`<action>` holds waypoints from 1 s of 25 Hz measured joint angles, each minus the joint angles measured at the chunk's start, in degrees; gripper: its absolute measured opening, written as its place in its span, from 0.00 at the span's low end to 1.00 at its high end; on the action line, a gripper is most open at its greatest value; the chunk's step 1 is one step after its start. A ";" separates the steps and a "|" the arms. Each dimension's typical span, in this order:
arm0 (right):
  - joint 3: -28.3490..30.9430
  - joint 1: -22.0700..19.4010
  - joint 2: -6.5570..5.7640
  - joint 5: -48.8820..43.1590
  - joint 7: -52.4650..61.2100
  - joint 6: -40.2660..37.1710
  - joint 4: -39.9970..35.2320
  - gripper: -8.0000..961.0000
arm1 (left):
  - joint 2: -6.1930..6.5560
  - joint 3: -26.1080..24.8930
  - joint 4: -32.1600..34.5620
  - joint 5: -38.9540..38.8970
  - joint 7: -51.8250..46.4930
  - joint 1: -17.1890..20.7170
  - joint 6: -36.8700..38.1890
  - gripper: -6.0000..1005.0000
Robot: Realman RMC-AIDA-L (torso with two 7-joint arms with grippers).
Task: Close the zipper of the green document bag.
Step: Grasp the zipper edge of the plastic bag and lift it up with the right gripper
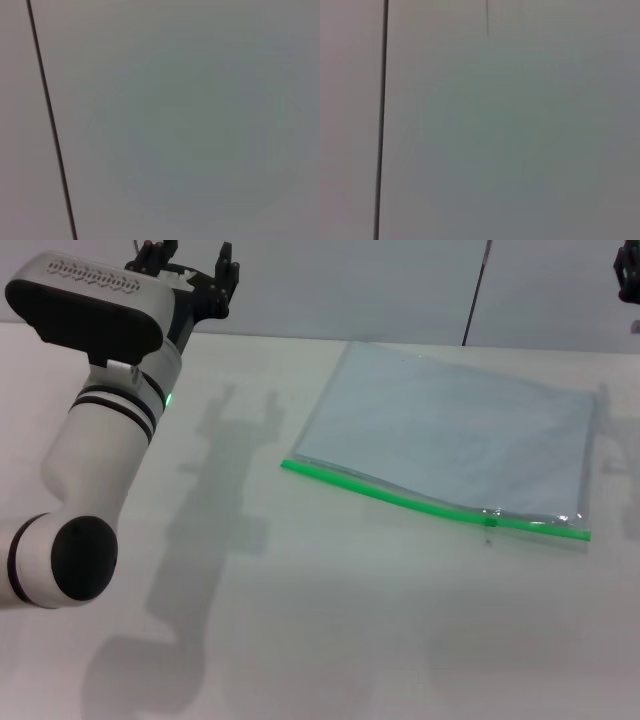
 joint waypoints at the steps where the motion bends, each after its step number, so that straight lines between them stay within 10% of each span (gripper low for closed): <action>1: 0.03 0.00 0.00 0.00 0.00 -0.01 0.00 0.62 | 0.01 0.05 0.01 0.08 -0.01 -0.08 -0.06 0.61; 25: -3.94 -2.38 -0.49 -1.22 -0.41 -5.37 -5.09 0.62 | 0.05 -0.30 1.18 -0.08 -0.16 -0.33 -1.00 0.71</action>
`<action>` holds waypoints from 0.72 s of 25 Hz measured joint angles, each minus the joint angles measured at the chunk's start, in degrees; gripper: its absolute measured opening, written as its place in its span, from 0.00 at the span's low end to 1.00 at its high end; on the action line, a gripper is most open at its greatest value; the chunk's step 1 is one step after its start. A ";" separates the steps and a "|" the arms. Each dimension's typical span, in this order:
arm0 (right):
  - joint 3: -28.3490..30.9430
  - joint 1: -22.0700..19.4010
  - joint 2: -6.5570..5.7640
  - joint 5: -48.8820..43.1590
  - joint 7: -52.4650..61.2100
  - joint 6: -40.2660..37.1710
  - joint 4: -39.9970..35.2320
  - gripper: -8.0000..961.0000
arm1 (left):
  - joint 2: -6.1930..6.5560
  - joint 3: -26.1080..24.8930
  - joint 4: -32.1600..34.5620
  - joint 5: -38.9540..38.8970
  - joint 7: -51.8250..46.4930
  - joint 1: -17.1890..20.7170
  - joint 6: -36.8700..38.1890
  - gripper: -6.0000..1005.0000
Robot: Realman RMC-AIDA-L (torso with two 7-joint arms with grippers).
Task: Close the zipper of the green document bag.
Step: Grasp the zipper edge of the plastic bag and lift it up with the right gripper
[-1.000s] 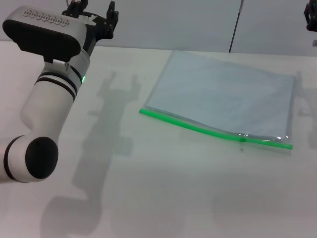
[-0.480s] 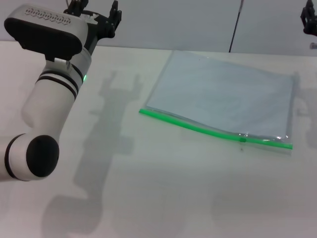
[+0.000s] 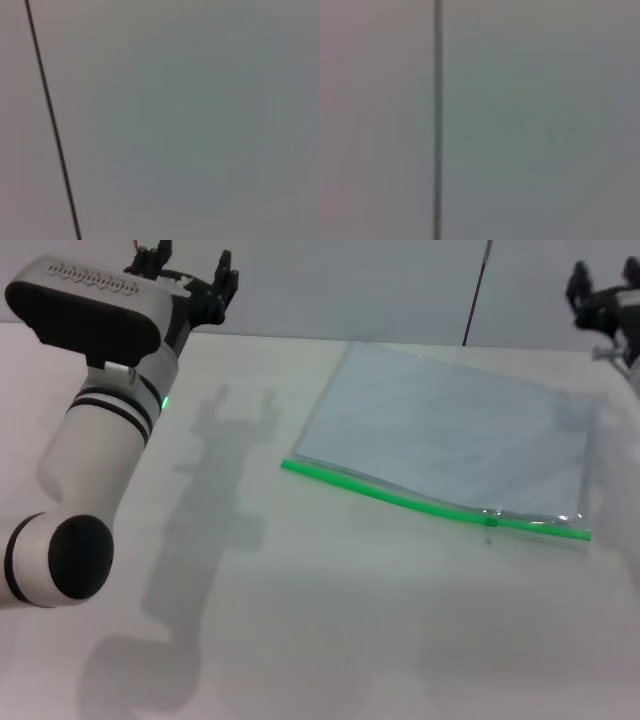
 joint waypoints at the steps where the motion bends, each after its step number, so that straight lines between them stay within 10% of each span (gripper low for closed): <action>1: -0.87 -1.78 -0.25 -1.33 -0.11 -0.07 -2.56 0.62 | 0.00 0.00 0.14 0.00 0.00 0.01 0.00 0.71; 11: -1.08 -19.27 -7.02 -21.40 0.14 -15.32 -32.00 0.62 | 0.05 -0.17 0.39 -0.51 0.00 0.19 -0.05 0.71; 18: -1.94 -22.07 -11.22 -25.97 -0.50 -34.71 -44.03 0.63 | 0.15 -0.15 1.43 -0.66 0.01 0.24 -0.50 0.71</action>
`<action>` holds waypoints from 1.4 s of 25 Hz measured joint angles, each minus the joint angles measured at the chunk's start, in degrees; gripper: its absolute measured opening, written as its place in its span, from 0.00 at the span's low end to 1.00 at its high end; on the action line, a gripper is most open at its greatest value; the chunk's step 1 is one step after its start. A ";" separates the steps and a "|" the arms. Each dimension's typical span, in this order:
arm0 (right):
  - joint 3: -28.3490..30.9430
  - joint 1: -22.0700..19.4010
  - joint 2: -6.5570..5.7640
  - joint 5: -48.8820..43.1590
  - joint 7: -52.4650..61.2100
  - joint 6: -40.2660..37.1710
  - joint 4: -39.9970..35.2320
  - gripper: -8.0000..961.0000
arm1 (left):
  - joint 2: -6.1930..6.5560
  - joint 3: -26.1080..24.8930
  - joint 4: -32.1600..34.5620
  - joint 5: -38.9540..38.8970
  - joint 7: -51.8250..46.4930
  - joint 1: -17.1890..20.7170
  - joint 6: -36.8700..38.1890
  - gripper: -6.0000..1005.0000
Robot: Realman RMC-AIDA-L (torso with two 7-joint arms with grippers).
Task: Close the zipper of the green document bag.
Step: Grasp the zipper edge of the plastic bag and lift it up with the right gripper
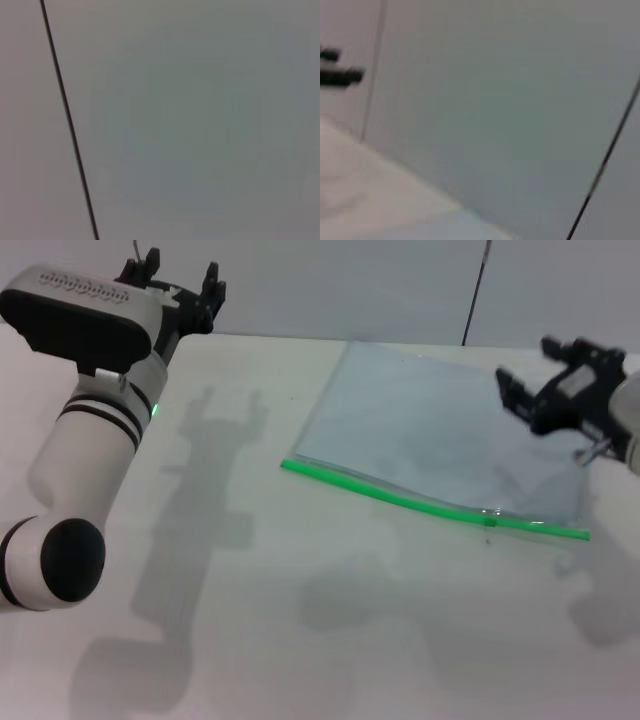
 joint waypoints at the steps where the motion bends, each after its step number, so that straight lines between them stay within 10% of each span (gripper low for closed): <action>1: 0.12 -0.22 -0.09 -0.78 -0.48 -2.41 -1.03 0.63 | 0.00 0.01 0.22 -0.32 0.01 -0.06 -0.28 0.71; 10: 5.81 -3.63 2.32 -2.28 -14.75 -24.19 -8.62 0.63 | 0.00 0.03 0.43 -0.76 0.08 0.09 -0.44 0.71; 19: 18.29 -5.63 11.45 -7.84 -28.11 -42.95 -13.28 0.63 | 0.00 -0.58 1.24 -0.74 0.09 0.15 -0.44 0.71; 35: 12.30 -5.53 11.64 -23.60 -29.00 -49.10 -14.23 0.63 | 0.00 -2.18 2.01 -0.74 0.11 1.89 -0.55 0.70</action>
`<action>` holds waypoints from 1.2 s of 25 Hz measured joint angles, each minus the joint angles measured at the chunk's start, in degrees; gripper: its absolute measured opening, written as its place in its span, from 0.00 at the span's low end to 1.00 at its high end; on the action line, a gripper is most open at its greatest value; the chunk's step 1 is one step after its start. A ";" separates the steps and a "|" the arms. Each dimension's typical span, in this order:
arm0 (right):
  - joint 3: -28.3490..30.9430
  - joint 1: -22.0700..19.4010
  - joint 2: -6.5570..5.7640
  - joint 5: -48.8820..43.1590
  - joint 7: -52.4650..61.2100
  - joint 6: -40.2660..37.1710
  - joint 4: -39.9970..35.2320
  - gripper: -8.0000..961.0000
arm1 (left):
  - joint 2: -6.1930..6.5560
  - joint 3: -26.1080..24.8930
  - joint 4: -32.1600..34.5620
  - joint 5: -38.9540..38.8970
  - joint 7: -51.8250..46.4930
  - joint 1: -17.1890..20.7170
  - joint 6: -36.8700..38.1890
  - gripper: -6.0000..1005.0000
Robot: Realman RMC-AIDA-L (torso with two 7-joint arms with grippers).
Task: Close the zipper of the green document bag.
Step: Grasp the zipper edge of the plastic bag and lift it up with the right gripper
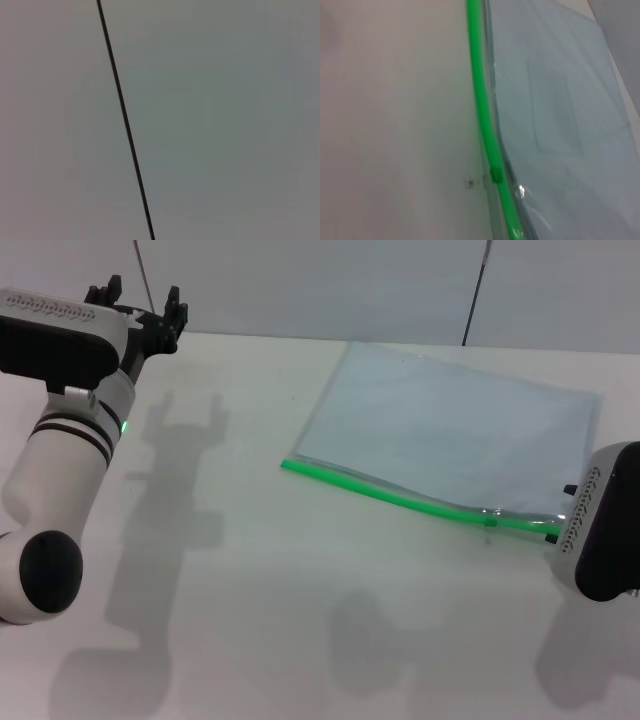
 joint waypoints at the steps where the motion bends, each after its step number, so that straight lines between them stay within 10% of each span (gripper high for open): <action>1: 0.00 0.01 -0.01 0.00 -0.07 0.15 0.15 0.63 | 0.00 0.00 -0.01 0.00 0.00 0.00 -0.01 0.70; 30: 3.42 2.64 -0.18 -0.10 -5.13 -1.40 3.84 0.62 | 0.00 -0.66 -0.46 0.00 0.04 0.44 -0.23 0.70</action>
